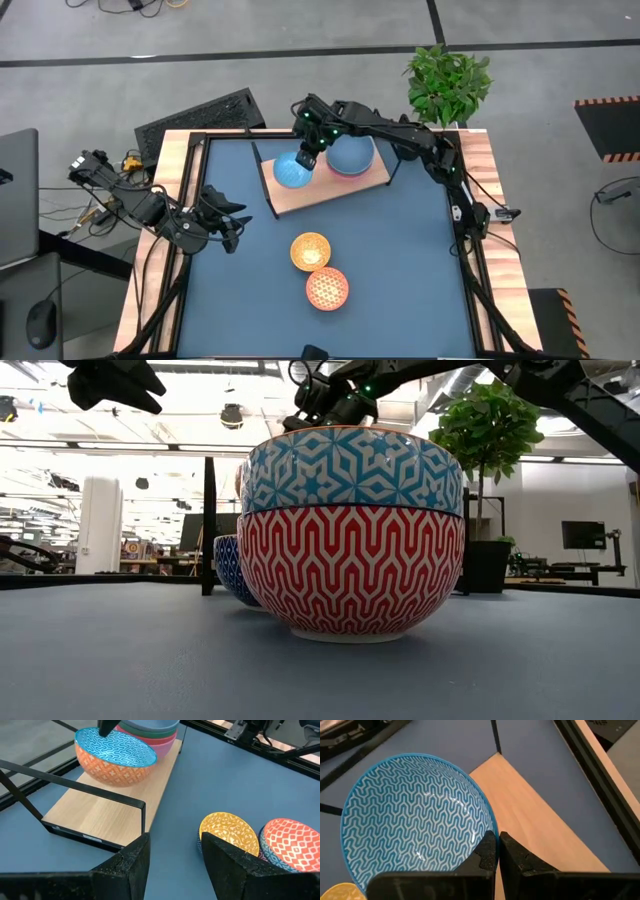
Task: Place and stack bowls onto a shelf
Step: Put the light blue bowl on the shelf
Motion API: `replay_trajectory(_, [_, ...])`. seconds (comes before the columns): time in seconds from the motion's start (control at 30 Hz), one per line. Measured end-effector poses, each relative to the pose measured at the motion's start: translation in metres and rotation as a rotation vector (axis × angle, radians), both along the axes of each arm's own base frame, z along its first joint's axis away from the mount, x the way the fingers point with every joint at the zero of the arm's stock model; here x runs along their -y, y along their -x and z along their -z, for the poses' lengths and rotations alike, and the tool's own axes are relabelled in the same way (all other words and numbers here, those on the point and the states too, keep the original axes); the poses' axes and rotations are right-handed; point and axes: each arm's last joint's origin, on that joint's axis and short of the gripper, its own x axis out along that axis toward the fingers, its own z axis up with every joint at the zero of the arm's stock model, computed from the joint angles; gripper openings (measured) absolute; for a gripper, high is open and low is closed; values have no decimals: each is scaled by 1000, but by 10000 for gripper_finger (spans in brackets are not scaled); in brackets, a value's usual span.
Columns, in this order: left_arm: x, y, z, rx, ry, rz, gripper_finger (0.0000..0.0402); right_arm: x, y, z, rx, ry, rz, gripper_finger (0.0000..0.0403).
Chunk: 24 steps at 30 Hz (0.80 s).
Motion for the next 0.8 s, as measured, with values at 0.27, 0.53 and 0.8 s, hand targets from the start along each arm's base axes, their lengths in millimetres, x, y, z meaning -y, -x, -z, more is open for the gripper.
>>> replay_trajectory(0.27, [0, 0, 0, 0, 1, 0, 162, 0, -9, 30, -84, -36, -4, 27])
replay_trajectory(0.53, [0, 1, 1, -18, 4, 3, 162, 4, -16, 39, -86, -49, 14, 27])
replay_trajectory(0.8, [0, 1, 1, -19, 5, 5, 162, 6, -13, 40, -111, -52, 19, 27])
